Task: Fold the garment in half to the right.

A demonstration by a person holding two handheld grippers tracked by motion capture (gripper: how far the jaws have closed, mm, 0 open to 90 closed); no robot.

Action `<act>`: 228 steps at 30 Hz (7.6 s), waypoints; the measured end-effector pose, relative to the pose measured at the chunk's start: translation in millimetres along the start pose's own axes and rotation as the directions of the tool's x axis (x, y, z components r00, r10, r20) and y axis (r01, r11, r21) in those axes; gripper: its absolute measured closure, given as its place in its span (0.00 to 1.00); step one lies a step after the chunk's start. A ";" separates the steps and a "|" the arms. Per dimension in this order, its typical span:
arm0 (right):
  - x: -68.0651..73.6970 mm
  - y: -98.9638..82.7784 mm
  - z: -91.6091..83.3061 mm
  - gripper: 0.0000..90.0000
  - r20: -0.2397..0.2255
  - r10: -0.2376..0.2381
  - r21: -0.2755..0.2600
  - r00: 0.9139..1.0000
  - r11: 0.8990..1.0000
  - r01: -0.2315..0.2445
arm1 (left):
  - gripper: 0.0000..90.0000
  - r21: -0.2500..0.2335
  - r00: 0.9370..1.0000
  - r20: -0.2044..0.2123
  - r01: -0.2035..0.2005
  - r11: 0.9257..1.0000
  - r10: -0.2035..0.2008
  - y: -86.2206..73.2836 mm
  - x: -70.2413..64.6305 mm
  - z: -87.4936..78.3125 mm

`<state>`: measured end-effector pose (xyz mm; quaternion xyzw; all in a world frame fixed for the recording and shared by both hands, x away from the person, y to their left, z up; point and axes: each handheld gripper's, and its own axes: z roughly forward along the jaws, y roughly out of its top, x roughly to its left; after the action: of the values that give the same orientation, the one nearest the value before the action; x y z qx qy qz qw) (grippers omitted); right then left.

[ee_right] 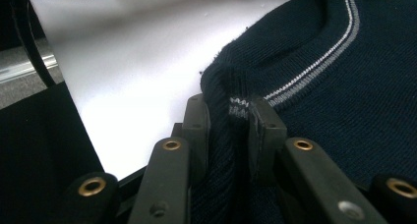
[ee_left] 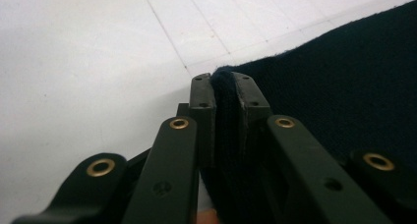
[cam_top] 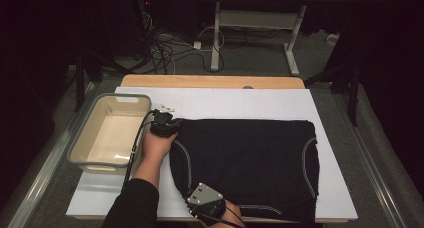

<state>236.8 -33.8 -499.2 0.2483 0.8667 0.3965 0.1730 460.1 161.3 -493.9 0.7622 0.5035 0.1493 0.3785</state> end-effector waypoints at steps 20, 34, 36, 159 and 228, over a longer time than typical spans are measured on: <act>-2.0 3.9 -15.8 0.84 0.004 0.007 -0.070 1.000 0.998 -0.007 | 0.87 -0.045 0.999 0.017 0.052 0.998 -0.052 20.6 -12.2 -17.6; -7.4 22.9 -54.0 0.83 0.084 -0.021 -0.183 0.996 0.983 0.036 | 0.87 -0.124 0.999 0.041 0.019 0.992 -0.014 52.9 -29.3 -45.0; -8.7 25.1 -58.9 0.83 0.092 -0.019 -0.193 0.996 0.981 0.036 | 0.86 -0.130 0.999 0.035 0.010 0.991 -0.005 58.9 -33.2 -48.2; -68.8 -94.5 -141.0 0.82 0.256 0.117 -0.129 0.960 0.988 -0.086 | 0.00 -0.138 0.962 0.204 -0.154 0.978 0.180 -68.4 -77.7 -78.9; -219.7 -37.4 -71.4 0.50 0.384 0.356 -0.025 0.852 0.926 -0.376 | 0.00 -0.230 0.933 0.261 -0.188 0.955 0.247 -116.3 -65.6 -110.6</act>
<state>369.8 -222.4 -460.8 0.4853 0.7629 0.3440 0.2531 287.2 174.8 -494.4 0.7847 0.3377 0.1285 0.5036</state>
